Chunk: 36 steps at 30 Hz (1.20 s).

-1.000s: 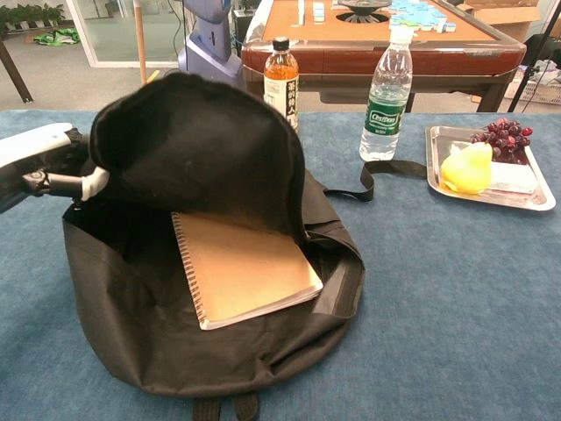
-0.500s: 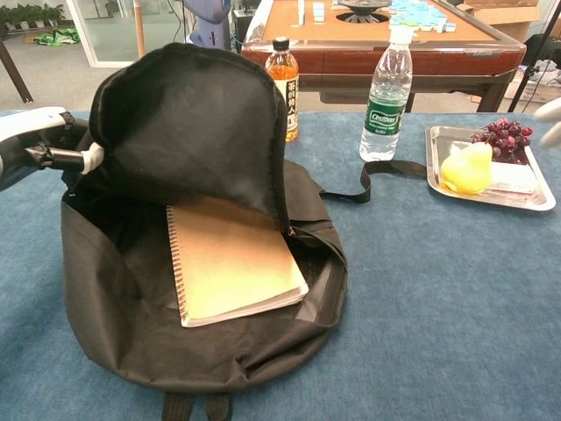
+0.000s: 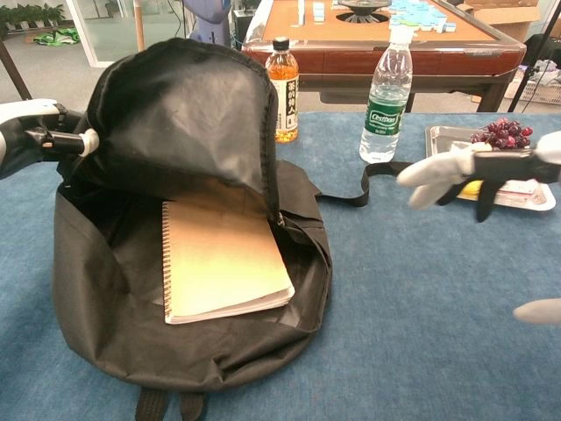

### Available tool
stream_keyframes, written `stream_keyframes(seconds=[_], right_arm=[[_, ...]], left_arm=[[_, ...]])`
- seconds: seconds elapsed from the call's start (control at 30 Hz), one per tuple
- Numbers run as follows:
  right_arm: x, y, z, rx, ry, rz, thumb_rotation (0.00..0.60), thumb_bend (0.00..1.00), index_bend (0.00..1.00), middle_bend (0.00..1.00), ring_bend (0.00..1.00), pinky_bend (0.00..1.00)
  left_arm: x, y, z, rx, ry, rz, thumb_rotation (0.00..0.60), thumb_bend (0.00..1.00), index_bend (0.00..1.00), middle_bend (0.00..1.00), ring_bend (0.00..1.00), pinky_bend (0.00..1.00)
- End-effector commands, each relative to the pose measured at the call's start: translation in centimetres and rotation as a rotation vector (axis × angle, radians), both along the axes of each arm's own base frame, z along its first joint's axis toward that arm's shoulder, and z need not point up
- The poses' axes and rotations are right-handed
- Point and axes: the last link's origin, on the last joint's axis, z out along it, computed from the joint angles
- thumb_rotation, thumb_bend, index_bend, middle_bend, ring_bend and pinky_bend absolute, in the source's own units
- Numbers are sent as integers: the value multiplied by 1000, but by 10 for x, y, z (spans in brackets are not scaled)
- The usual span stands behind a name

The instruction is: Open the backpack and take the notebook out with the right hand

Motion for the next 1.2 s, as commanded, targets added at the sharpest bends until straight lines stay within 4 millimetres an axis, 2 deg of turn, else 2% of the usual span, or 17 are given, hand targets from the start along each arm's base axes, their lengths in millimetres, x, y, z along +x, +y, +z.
stream_keyframes(seconds=[0.03,0.37,0.77,1.2], right_arm=[[16,-9,-14,33,-11,36,600,143,118,197,207,349],[55,-35,-59,89,-30,113,600,143,118,206,207,349],[74,-60,-107,114,-3,142,600,143,151,212,207,349],[91,-80,-146,93,9,161,600,143,154,220,207,349]], left_arm=[[2,0,1,3,0,3,600,675,598,239,176,222],[5,-6,-3,-18,-10,24,600,675,576,239,178,228],[5,-6,-5,-16,-11,44,600,675,572,239,178,234],[6,-7,-6,-18,-31,59,600,675,562,239,178,238]])
